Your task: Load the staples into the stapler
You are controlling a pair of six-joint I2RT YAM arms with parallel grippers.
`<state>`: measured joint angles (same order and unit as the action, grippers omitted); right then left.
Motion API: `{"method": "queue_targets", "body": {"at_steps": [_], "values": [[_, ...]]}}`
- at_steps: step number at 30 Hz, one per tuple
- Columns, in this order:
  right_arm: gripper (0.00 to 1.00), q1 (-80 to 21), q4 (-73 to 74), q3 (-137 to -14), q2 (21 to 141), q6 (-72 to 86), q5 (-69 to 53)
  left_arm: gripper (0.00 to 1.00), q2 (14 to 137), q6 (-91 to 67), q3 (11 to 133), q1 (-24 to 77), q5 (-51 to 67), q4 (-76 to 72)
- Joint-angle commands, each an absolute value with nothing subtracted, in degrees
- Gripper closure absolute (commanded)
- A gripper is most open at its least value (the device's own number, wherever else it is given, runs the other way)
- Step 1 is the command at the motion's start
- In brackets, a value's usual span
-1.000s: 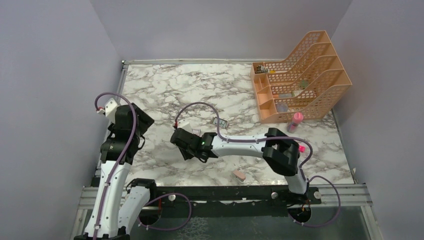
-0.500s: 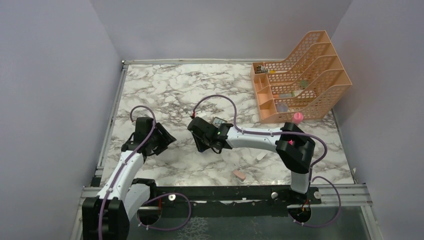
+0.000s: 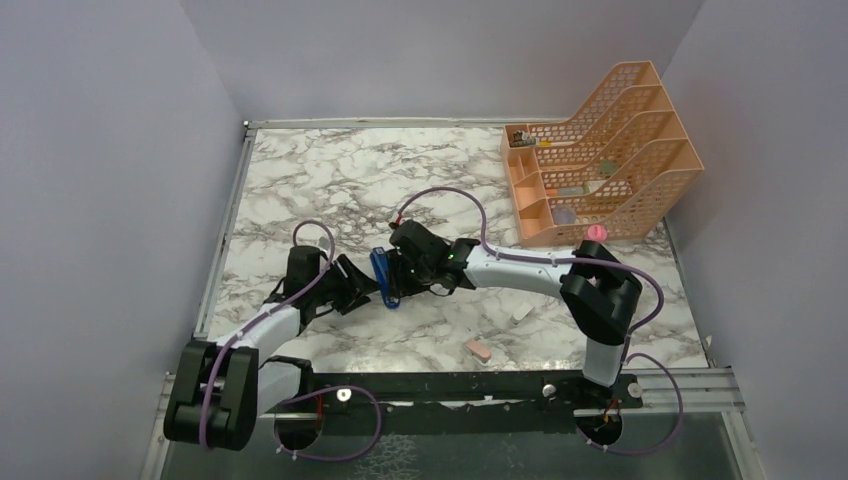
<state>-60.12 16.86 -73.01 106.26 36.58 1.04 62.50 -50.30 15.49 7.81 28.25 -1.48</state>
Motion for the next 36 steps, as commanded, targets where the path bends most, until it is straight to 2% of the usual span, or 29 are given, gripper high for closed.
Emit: {"method": "queue_targets", "body": {"at_steps": [1, 11, 14, 15, 29, 36], "values": [[0.73, -58.81, 11.54, -71.43, 103.9, 40.64, -5.61, 0.48, 67.71, -52.1, 13.1, 10.5, 31.37, -12.68], [0.74, -56.23, 8.56, -69.54, 103.16, 42.39, -10.81, 0.82, 74.48, -51.3, 13.63, 16.86, 26.47, -16.79], [0.74, -55.42, 8.58, -69.35, 102.57, 41.98, -11.56, 0.98, 75.43, -49.97, 13.37, 17.13, 25.48, -16.74], [0.74, -54.98, 8.91, -69.35, 102.3, 41.82, -11.66, 1.0, 75.69, -49.59, 13.28, 17.14, 25.07, -16.47], [0.74, -46.6, 14.49, -73.11, 98.35, 35.25, -12.17, 1.0, 75.33, -46.57, 11.89, 17.23, 22.41, -14.43], [0.7, -41.98, 15.7, -79.39, 100.5, 30.9, -9.37, 1.0, 76.37, -44.29, 12.3, 17.31, 23.44, -14.15]]}}
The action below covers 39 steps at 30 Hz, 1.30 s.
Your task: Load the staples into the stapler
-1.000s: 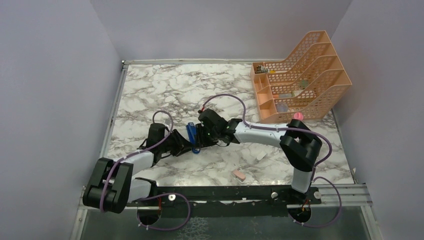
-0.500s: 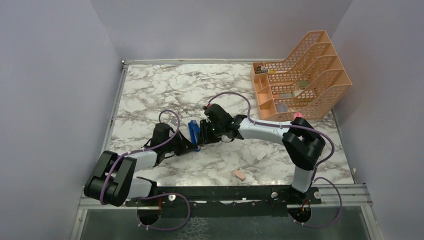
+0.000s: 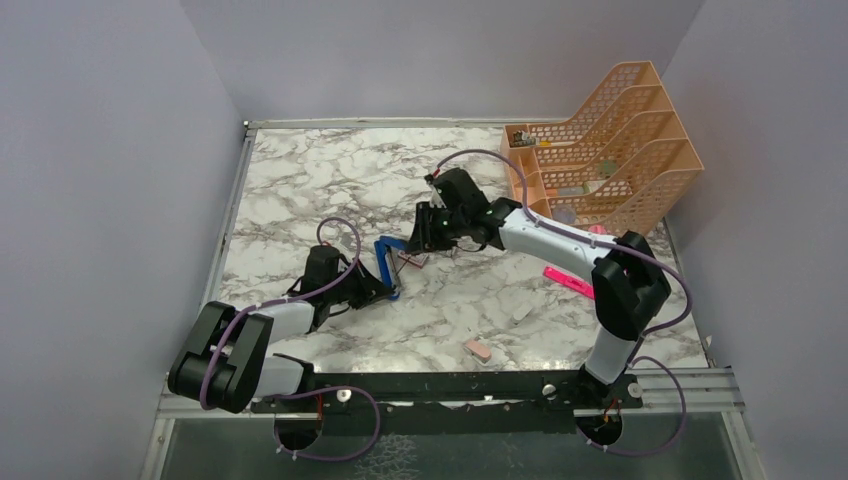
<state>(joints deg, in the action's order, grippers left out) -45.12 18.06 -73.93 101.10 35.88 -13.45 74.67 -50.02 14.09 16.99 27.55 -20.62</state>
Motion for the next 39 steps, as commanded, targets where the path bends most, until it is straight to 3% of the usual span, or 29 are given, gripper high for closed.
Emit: {"method": "queue_targets", "body": {"at_steps": [1, 4, 20, 29, 32, 35, 39], "values": [[0.67, -41.46, 15.08, -80.13, 100.73, 29.88, -8.66, 1.0, 76.49, -44.08, 12.3, 17.38, 23.51, -14.15], [0.62, -40.43, 12.89, -82.34, 101.84, 27.67, -7.2, 1.0, 77.34, -43.49, 12.54, 17.57, 24.23, -14.25], [0.53, -38.85, 7.81, -94.28, 114.29, 22.14, -4.31, 1.0, 78.49, -42.28, 13.02, 18.89, 25.22, -14.91], [0.49, -38.85, 8.51, -93.76, 116.81, 22.37, -7.23, 1.0, 76.96, -44.23, 13.32, 18.9, 25.6, -15.03], [0.41, -38.85, 11.0, -89.06, 112.98, 23.37, -10.82, 1.0, 76.07, -45.4, 13.73, 18.9, 25.11, -14.6], [0.27, -38.98, 12.53, -81.38, 107.52, 26.0, -19.23, 1.0, 76.34, -46.61, 14.29, 18.9, 25.12, -14.48], [0.17, -40.31, 10.37, -69.48, 101.34, 30.79, -23.71, 1.0, 77.3, -47.28, 15.05, 18.91, 25.46, -14.84]]}}
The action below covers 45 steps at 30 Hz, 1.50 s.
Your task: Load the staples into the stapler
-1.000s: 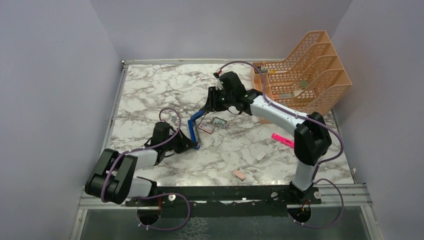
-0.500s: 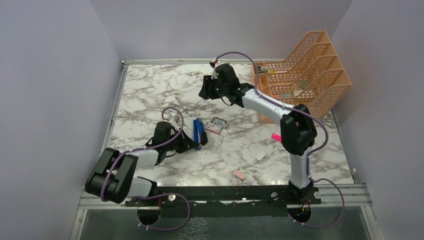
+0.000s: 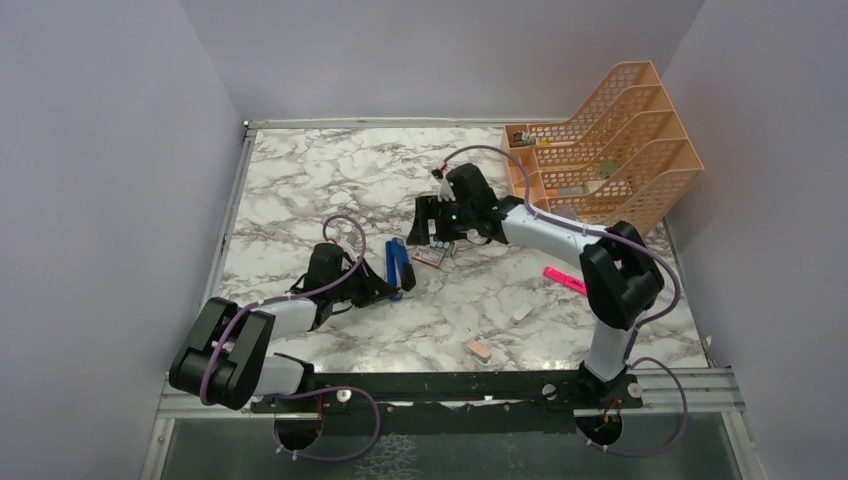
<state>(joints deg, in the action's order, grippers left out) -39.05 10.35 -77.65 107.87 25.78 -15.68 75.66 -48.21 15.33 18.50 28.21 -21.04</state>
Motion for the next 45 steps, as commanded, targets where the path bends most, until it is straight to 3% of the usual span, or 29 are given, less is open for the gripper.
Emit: {"method": "queue_targets", "body": {"at_steps": [1, 8, 11, 16, 22, 24, 33, 45], "values": [[0.16, -40.94, 9.4, -66.87, 100.1, 31.97, -24.29, 1.0, 77.68, -47.35, 15.31, 18.9, 25.58, -14.85], [0.15, -47.12, 3.57, -60.83, 100.96, 37.9, -25.17, 1.0, 79.07, -47.62, 15.9, 18.9, 26.59, -15.56], [0.18, -48.77, 0.74, -60.07, 102.48, 40.42, -24.13, 1.0, 79.11, -47.52, 15.9, 18.9, 26.73, -15.56], [0.37, -49.99, -2.35, -61.64, 105.13, 43.21, -20.51, 1.0, 79.75, -47.11, 15.91, 18.9, 27.32, -15.58], [0.68, -50.01, 3.28, -64.93, 104.76, 43.89, -13.63, 1.0, 79.88, -46.52, 15.57, 18.9, 27.5, -15.64], [0.72, -49.97, 6.64, -66.44, 103.2, 43.17, -10.22, 1.0, 79.98, -46.12, 15.31, 18.9, 27.51, -15.64], [0.73, -49.29, 19.18, -78.26, 100.2, 36.27, 6.03, 1.0, 80.32, -44.5, 13.52, 18.9, 28.64, -16.2], [0.7, -48.04, 17.58, -98.33, 111.4, 25.13, 12.4, 1.0, 82.84, -44.56, 10.95, 19.07, 31.34, -20.82]]}}
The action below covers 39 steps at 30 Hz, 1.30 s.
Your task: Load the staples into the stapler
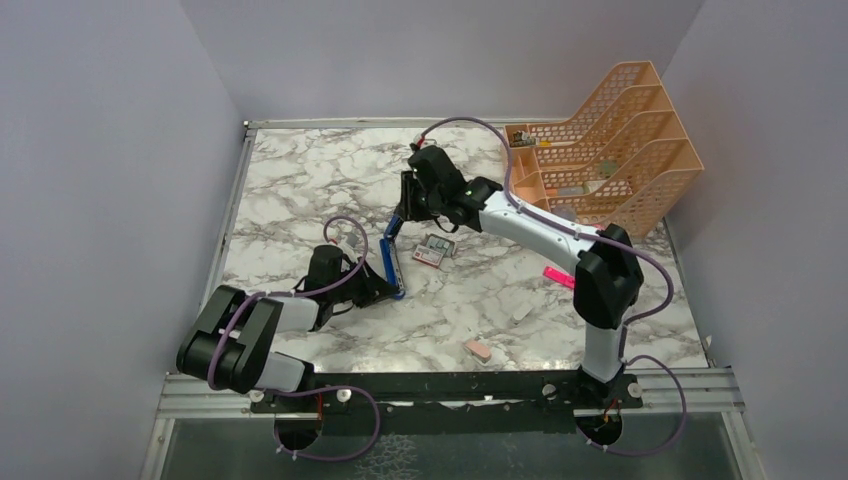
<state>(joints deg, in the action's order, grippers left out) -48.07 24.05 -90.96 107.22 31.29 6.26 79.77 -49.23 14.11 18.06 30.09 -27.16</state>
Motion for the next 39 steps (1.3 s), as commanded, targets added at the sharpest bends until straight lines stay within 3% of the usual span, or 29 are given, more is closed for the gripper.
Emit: {"method": "queue_targets", "body": {"at_steps": [1, 16, 24, 30, 39], "values": [[0.69, -48.05, 17.58, -99.96, 112.76, 24.53, 12.7, 1.0, 83.0, -44.52, 10.86, 19.07, 31.49, -21.09], [0.64, -47.91, 13.33, -105.96, 125.07, 18.5, 9.44, 1.0, 84.83, -44.76, 10.42, 19.07, 33.05, -23.35], [0.58, -47.57, 19.74, -111.55, 129.67, 17.8, 6.82, 1.0, 85.28, -45.99, 10.46, 19.07, 32.17, -23.47], [0.48, -47.55, 22.13, -110.22, 128.66, 19.43, 4.55, 0.78, 85.18, -49.42, 10.41, 19.07, 30.05, -23.29], [0.46, -47.53, 23.89, -109.96, 128.41, 18.9, 3.54, 0.61, 84.28, -52.2, 10.63, 18.9, 27.33, -21.1]]}}
